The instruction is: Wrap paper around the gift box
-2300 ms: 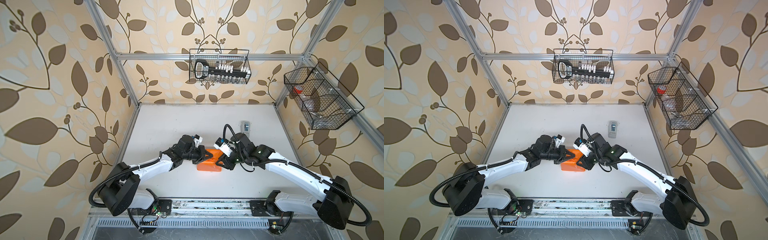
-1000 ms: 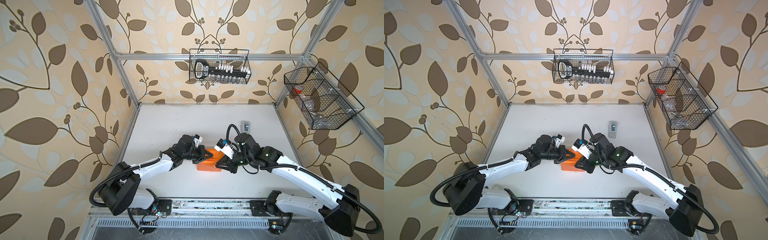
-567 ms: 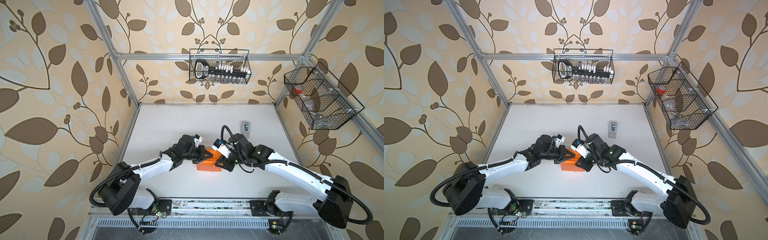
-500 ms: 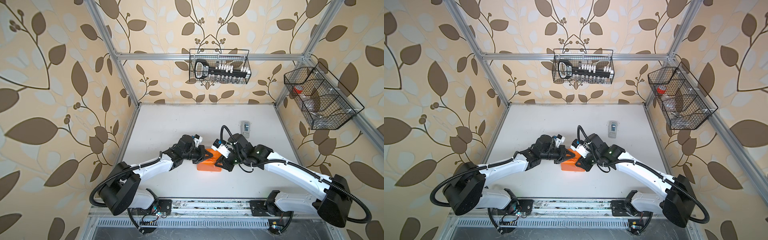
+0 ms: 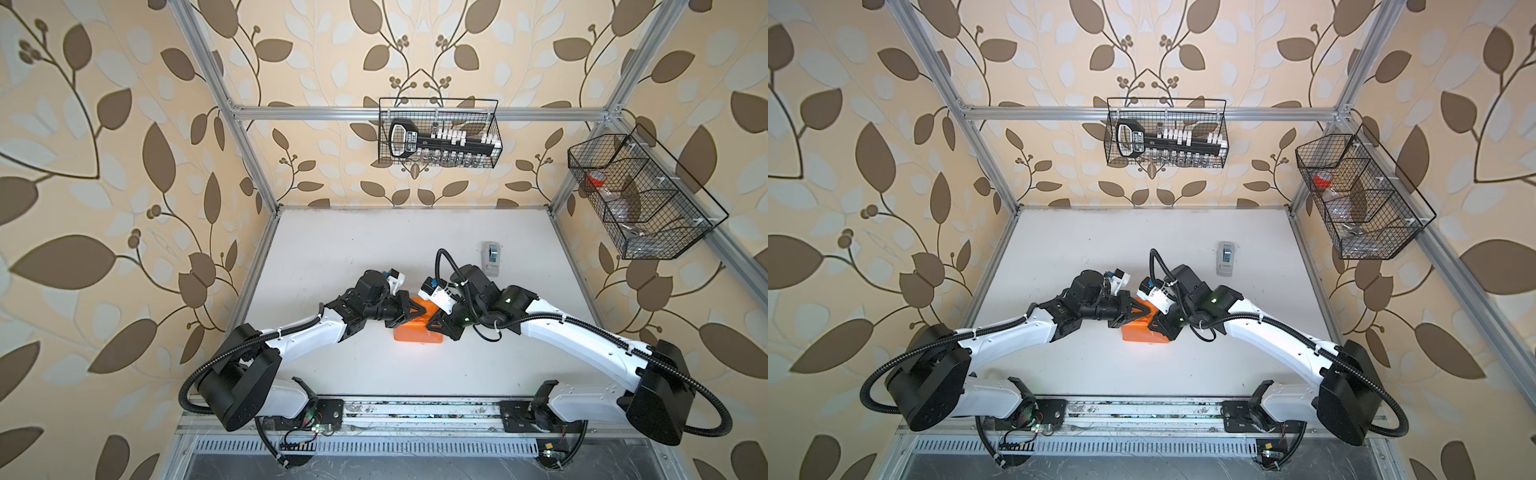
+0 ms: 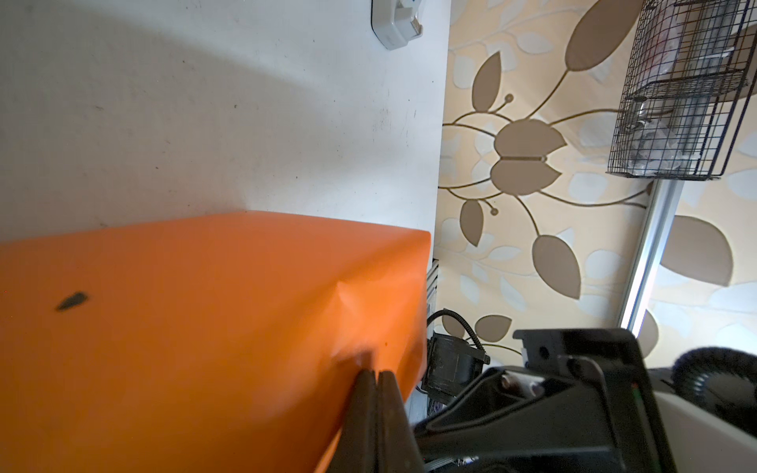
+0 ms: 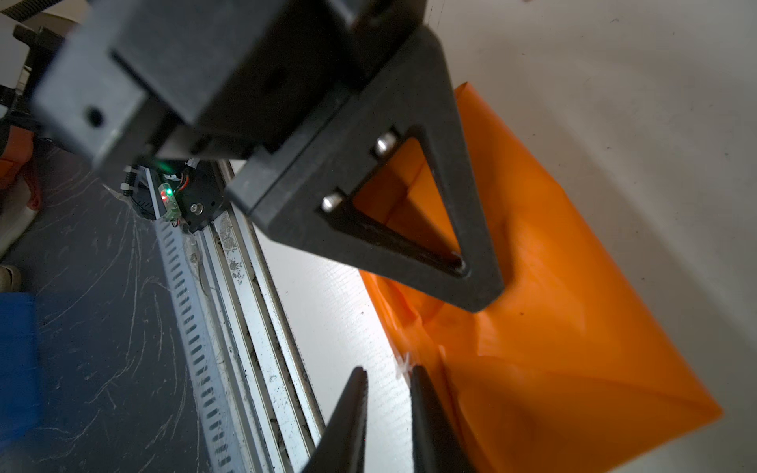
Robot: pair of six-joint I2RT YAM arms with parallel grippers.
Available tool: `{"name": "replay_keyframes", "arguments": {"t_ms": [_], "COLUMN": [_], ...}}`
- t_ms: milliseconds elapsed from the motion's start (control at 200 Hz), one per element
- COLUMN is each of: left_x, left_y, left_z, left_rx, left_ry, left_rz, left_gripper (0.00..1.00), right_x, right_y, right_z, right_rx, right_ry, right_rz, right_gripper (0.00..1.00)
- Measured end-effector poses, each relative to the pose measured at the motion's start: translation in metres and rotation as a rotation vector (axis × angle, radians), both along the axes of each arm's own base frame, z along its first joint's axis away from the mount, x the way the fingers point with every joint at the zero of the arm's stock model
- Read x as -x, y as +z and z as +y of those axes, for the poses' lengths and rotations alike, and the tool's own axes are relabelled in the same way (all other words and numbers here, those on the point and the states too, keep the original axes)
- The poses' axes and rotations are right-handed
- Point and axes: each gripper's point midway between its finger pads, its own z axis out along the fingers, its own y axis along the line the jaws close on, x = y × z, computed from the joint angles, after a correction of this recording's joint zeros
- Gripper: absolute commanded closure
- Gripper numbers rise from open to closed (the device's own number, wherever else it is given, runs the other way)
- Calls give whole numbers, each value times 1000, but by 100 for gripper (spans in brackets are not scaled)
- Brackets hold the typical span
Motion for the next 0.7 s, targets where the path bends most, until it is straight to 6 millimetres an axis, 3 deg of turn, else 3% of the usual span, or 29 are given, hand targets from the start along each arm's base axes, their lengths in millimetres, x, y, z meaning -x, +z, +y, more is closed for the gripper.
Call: {"name": "replay_keyframes", "arguments": {"t_ms": [295,535,705], "left_x": [0,0,0], "left_y": [0,0,0], "left_z": [0,0,0], "left_rx": [0,1,1], "left_ry": [0,0,0], "left_rz": [0,-1,-2], "left_gripper": [100,100,100], "right_x": [2,14,26], "right_y": [-4,2,32], "right_z": [0,4,5], "right_rx": [8,-26,-117], "right_ry": [17,55,82], "right_rz": [10,44,20], "right_gripper": [100,100,100]}}
